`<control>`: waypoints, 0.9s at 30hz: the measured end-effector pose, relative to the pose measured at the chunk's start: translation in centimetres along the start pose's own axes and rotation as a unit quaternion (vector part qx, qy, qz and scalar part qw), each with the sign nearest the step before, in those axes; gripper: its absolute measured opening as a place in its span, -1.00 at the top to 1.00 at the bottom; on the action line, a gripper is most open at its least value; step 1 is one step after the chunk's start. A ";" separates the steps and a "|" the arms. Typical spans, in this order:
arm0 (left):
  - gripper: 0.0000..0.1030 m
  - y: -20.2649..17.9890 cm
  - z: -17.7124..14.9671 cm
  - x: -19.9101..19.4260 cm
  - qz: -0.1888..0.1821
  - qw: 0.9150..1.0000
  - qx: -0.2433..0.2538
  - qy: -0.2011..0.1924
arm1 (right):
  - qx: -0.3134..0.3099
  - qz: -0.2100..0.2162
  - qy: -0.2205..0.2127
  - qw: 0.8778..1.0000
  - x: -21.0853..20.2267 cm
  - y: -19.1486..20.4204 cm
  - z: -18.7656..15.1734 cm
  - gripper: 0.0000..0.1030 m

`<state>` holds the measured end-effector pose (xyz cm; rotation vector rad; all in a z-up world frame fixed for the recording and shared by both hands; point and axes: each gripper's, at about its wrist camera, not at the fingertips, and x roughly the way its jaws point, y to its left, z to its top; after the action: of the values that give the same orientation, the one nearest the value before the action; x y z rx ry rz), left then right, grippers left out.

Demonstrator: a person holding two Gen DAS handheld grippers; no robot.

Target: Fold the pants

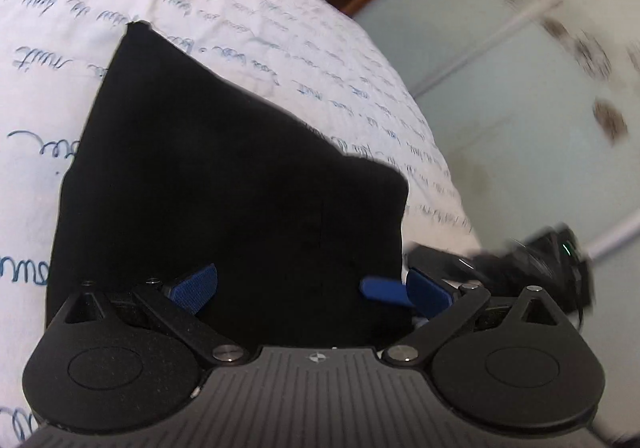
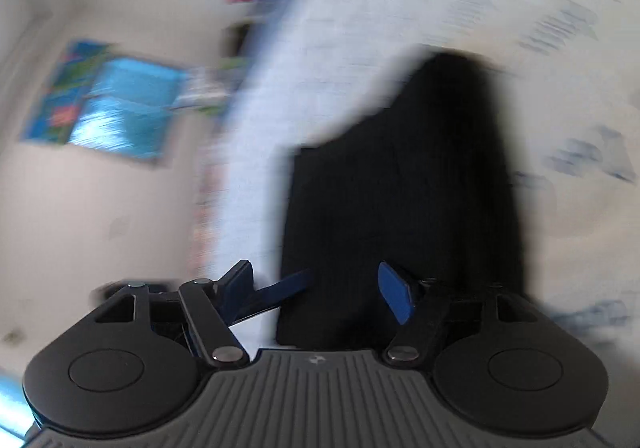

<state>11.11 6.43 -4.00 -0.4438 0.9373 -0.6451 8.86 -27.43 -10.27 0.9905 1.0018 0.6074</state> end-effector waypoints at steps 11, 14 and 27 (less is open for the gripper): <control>-0.99 -4.0 3.7 -4.7 0.042 0.993 0.050 -0.097 | -0.020 0.039 -0.091 0.995 -2.2 3.6 1.3 0.37; -0.98 -2.4 7.2 -1.1 0.066 0.995 0.021 -0.068 | -0.036 0.038 -0.127 0.991 0.0 5.6 3.0 -0.89; -0.95 1.2 7.7 2.7 0.137 0.990 0.000 -0.041 | -0.036 -0.060 -0.117 0.991 4.6 3.9 4.8 -0.85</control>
<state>19.19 6.01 -2.26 -0.3311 0.8994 -0.3740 15.20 -23.84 -7.73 0.9087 0.8197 0.4142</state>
